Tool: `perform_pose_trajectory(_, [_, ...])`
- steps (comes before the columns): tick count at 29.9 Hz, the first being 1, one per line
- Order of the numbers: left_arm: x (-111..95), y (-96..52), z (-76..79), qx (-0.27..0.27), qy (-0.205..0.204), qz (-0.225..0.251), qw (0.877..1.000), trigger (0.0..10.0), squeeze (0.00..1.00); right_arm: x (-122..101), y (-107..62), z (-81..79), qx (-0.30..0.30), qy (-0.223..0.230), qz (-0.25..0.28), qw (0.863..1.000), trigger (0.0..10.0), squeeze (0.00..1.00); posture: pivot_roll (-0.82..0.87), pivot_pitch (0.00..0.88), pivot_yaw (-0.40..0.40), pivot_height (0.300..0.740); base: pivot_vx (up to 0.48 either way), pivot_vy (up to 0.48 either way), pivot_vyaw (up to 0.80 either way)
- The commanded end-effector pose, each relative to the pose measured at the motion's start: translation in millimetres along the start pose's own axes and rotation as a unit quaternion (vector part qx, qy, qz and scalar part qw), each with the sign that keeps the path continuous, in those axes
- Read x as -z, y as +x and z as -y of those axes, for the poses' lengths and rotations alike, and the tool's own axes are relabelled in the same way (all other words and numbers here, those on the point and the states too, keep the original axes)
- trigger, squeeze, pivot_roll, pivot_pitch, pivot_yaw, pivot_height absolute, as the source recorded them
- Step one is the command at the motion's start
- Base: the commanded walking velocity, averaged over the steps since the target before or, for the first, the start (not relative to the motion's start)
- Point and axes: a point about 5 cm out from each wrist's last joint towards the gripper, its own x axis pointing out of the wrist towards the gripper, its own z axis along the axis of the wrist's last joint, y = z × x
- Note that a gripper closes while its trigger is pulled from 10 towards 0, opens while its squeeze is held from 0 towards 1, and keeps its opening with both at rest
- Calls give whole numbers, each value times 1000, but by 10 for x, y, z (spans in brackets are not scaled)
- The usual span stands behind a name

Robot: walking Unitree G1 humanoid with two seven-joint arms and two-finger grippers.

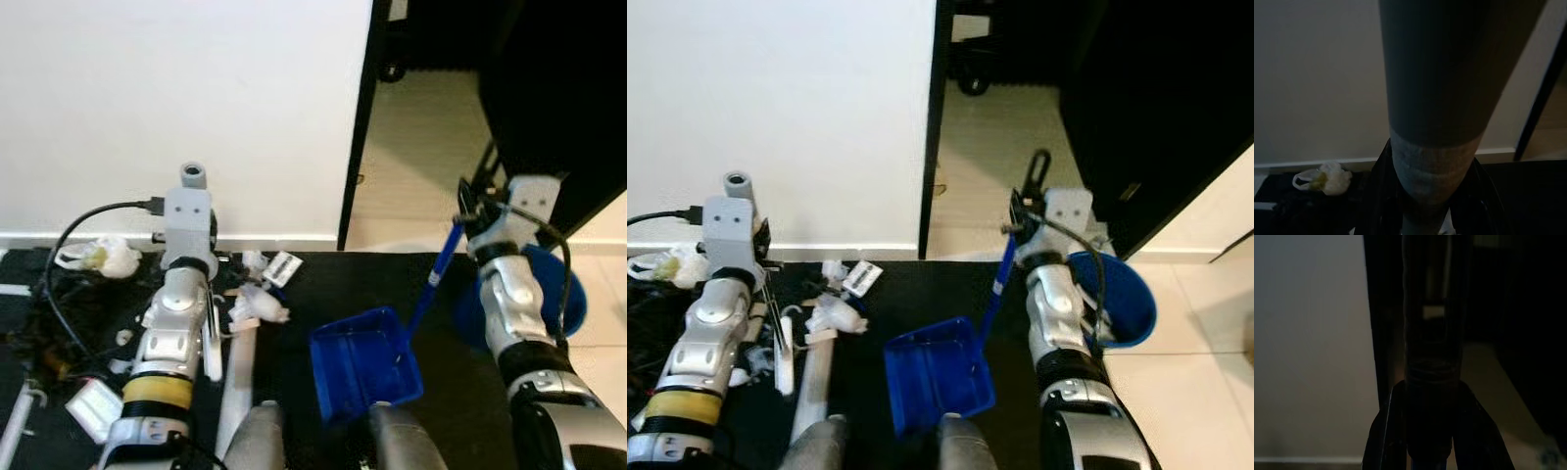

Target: Sweep floor

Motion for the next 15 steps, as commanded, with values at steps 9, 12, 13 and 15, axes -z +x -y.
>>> perform_pose_trajectory(9, [-23, -31, 65, 1, -22, 10, 1000, 10000, 0, 301, -243, 231, 74, 7, -62, 995, 10000, 0, 92, 53, -70, 740, 0, 53, 0])
perform_pose_trajectory(12, [-24, -35, 70, 0, -23, 10, 1000, 10000, 0, 292, -238, 236, 75, 12, -58, 995, 10000, 0, 95, 55, -69, 740, 0, 0, 0])
perform_pose_trajectory(13, [-23, -36, 72, 0, -23, 10, 1000, 10000, 0, 290, -236, 232, 73, 15, -56, 996, 10000, 0, 95, 55, -70, 740, 0, 0, 0])
perform_pose_trajectory(15, [-15, -42, 89, 1, -23, 9, 1000, 10000, 0, 305, -235, 203, 62, 35, -60, 996, 10000, 0, 97, 55, -70, 740, 0, 0, 0])
